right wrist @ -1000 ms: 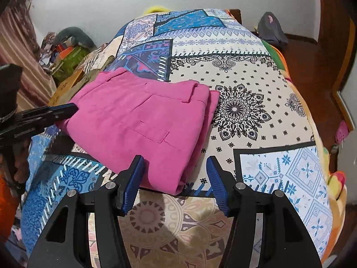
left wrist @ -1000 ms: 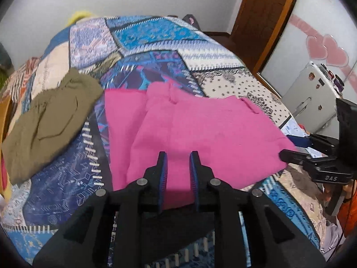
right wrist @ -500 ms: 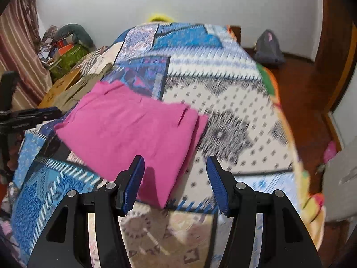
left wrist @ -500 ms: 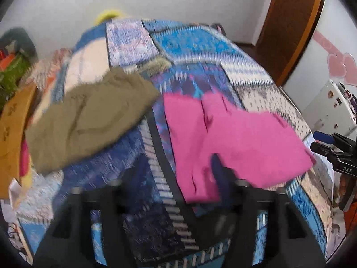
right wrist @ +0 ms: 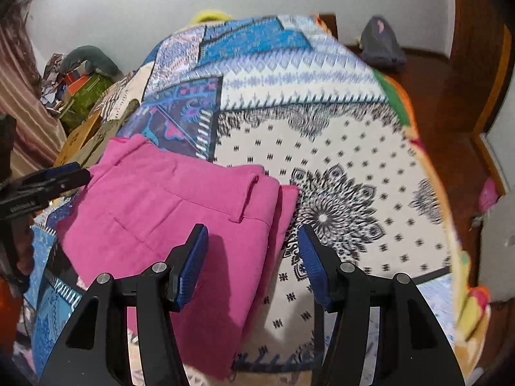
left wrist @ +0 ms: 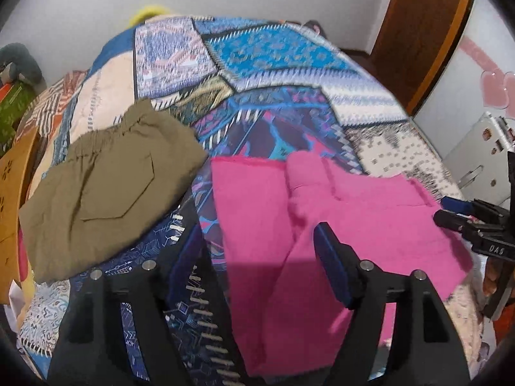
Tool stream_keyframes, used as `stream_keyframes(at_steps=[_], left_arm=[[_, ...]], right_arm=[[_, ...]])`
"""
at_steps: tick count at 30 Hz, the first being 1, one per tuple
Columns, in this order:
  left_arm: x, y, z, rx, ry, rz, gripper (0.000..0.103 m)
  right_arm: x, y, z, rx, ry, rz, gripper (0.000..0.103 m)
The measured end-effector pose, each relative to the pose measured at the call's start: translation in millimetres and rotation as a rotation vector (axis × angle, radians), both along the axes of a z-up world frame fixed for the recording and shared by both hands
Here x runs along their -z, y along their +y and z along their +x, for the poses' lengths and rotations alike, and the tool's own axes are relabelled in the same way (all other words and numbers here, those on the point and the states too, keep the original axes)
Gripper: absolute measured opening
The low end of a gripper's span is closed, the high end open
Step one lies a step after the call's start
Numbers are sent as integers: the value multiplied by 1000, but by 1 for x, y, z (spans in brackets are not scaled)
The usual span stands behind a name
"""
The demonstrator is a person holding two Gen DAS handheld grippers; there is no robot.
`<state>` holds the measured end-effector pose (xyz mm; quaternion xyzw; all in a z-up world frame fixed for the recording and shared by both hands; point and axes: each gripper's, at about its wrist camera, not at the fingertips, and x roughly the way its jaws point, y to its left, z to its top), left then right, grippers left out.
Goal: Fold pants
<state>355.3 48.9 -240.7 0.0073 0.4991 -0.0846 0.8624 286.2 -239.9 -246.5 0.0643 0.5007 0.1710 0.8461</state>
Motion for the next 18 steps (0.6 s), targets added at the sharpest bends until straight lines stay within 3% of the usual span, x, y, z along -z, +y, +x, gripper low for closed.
stream_keyframes(at_steps=[10,12,14,15,18], left_arm=[[29,10,10,-9,54,-40,71],[29,11,13,-3,64,-69,61],[30,9,15,17,84,-116,37],[30,8,16,25,95,-131,33],[28,-1,14,48,73,-98,23]], right_arm=[[25,6,20,-68,60,18,55],[25,7,23,-74,58,24,55],[24,9,25,-88,55,34,45],[24,10,25,-101,62,55,35],[20,16,24,-114,40,37,26]])
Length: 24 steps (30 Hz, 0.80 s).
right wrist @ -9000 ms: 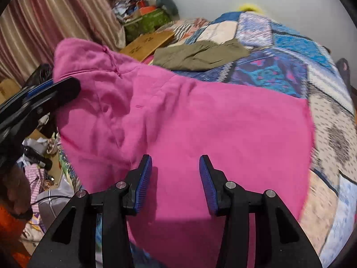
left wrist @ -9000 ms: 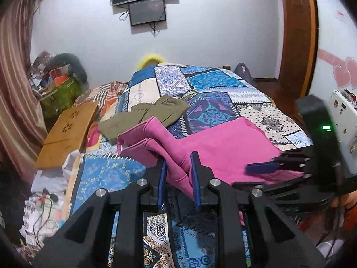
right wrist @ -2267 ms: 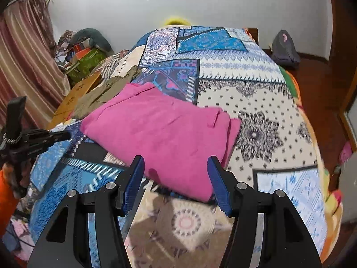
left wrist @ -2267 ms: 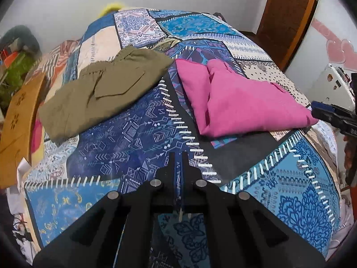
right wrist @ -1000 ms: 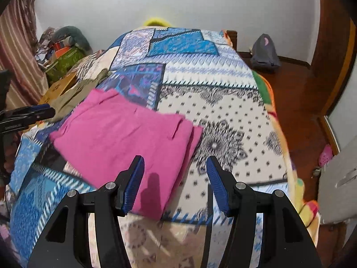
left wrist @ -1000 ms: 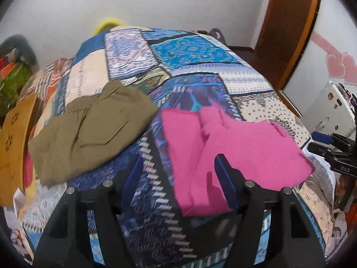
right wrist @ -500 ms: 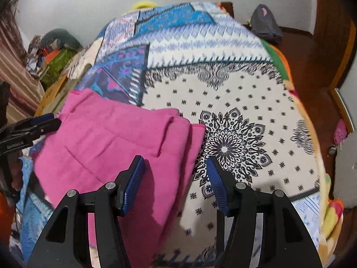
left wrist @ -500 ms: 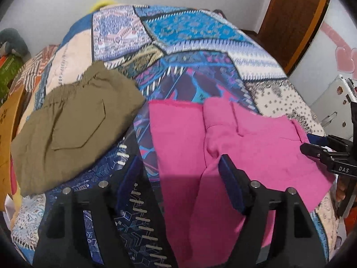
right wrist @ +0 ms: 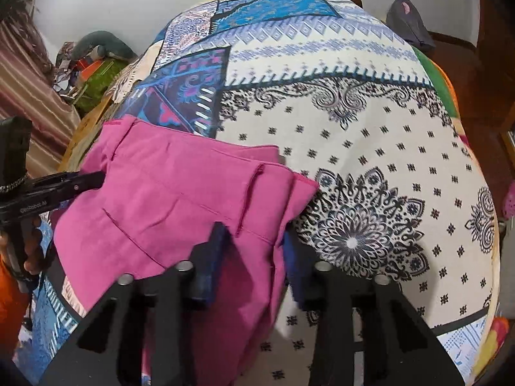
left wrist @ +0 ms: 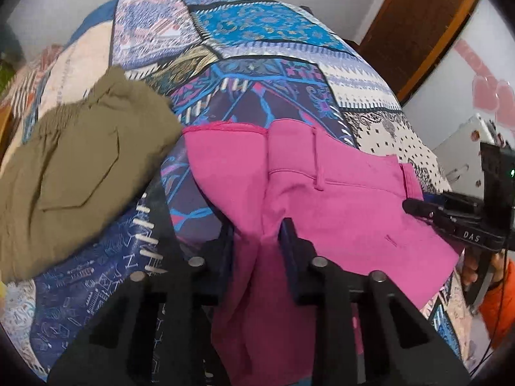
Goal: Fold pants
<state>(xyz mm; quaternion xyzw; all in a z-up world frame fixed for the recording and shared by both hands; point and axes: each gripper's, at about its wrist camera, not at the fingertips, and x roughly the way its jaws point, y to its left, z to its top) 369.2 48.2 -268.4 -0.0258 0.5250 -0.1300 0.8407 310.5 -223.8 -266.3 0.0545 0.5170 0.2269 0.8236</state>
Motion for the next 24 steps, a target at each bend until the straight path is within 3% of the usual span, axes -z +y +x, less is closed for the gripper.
stream_keyframes(at_steps=[5,15,24], left_arm=[[-11,-13,-9,18,-58,62,12],[-60,-13,-32,-27,-173,43,10],[-106,11,-56,-61,-279,62,10]], right_arm=[[-9,4,-3,2,-51,-20,16],[-59,7,-15,4,-174,-8,11],[-108,39,-22,-42,-293,-29,11]])
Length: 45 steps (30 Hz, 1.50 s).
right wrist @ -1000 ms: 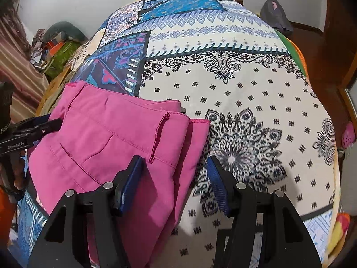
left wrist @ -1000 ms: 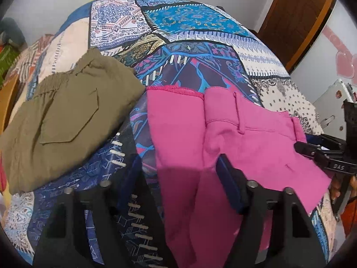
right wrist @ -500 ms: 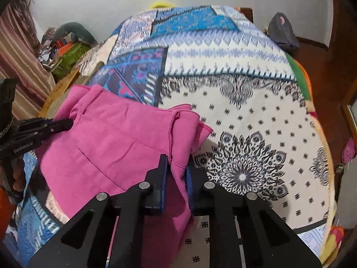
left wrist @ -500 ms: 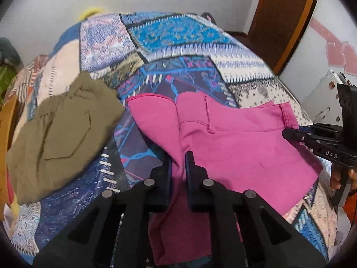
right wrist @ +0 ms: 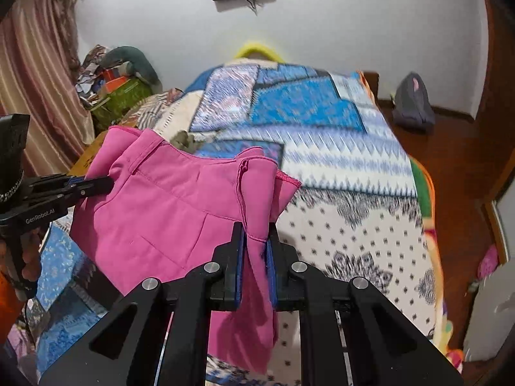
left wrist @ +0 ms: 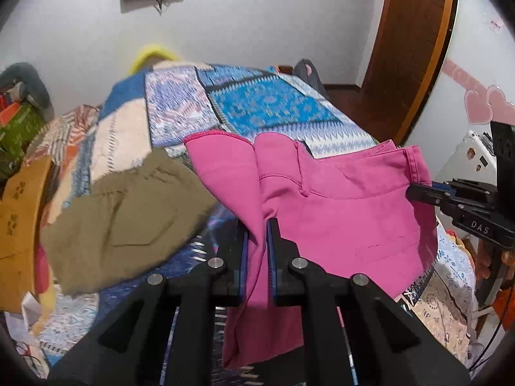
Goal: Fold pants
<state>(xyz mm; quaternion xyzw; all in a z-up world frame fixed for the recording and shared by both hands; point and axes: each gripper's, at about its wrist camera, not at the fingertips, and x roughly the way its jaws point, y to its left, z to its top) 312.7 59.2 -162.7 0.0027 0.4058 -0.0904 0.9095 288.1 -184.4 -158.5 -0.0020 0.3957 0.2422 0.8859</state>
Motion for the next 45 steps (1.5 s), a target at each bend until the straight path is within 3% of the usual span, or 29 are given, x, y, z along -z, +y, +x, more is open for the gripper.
stream_keyframes(at_steps=[10,28,36,39,42,45], left_arm=[[-18,57,-10,-81,-68,28,10],[10,202,14,-256,-40,54,10],[43,251,47,-281,39,71,10],[65,259,56,-295,67,115,10],[92,264,63,-297,146,130,11],[112,268,64,-320,197,151,19]], right_arm=[[-21,61,21,-64,-58,15,11],[-14,206,69,-210,-98,-10,11],[21,260,100,-231,-60,-87,11],[41,270,111,-238,-15,-99,10],[58,278,118,-234,16,-136,11],[71,283,118,-211,22,-206,18]])
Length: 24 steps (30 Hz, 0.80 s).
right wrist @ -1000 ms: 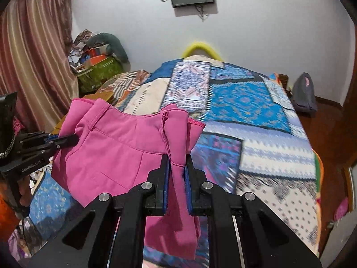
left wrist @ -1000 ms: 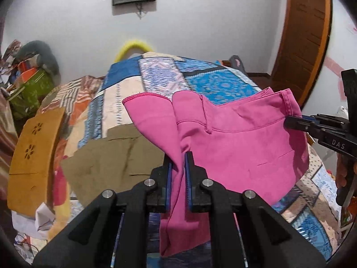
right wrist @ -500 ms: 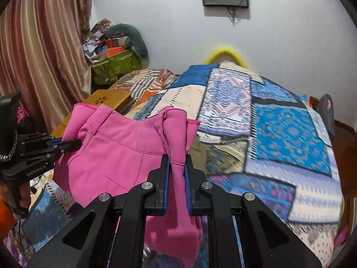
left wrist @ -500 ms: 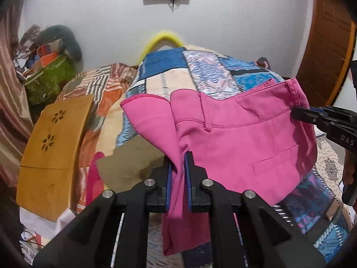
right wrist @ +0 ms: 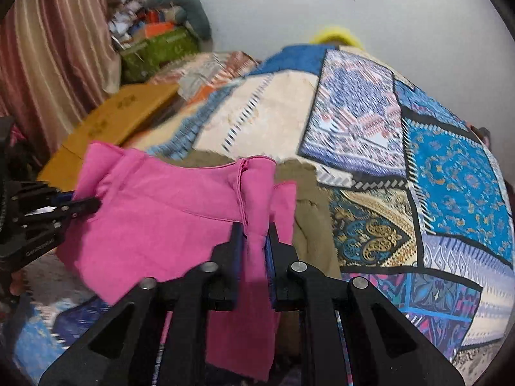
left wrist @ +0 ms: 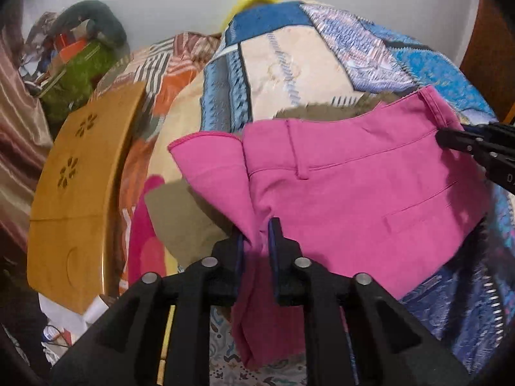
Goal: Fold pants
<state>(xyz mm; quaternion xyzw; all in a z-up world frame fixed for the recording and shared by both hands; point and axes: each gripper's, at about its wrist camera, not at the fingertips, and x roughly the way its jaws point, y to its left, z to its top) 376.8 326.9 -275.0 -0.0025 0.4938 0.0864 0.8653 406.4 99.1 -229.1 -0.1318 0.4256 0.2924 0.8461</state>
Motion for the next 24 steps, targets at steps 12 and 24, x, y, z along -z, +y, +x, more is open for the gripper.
stream_keyframes(at_steps=[12,24], left_arm=[[-50,-1,-48,-79,-83,-43,38],[-218,-72,-189,-10,-445,-57,38]], right_arm=[[-63,-36,-54,-3,-120,-23,27],[-206,-88,-186,-27,-328,262,27]])
